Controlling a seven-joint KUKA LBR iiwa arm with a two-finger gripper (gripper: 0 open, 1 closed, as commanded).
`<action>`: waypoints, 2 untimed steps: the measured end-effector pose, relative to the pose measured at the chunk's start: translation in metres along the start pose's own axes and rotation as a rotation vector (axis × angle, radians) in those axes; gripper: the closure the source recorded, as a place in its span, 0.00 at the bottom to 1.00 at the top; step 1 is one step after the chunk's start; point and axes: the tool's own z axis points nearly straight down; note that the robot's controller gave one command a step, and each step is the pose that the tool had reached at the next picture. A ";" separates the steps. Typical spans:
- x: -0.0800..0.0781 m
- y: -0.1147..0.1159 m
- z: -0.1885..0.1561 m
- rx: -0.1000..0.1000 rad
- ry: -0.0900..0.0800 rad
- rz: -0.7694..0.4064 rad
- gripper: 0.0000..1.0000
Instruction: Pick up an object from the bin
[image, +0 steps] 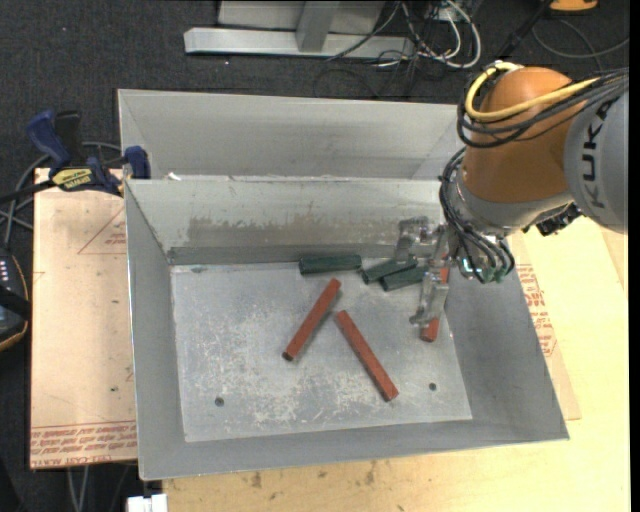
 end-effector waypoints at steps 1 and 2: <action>0.060 0.009 0.152 -0.002 0.000 0.195 0.00; 0.078 0.037 0.119 -0.002 -0.005 0.398 0.00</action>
Offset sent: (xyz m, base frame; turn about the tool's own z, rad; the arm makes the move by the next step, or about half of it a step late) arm -0.0590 0.0080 -0.1481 0.1951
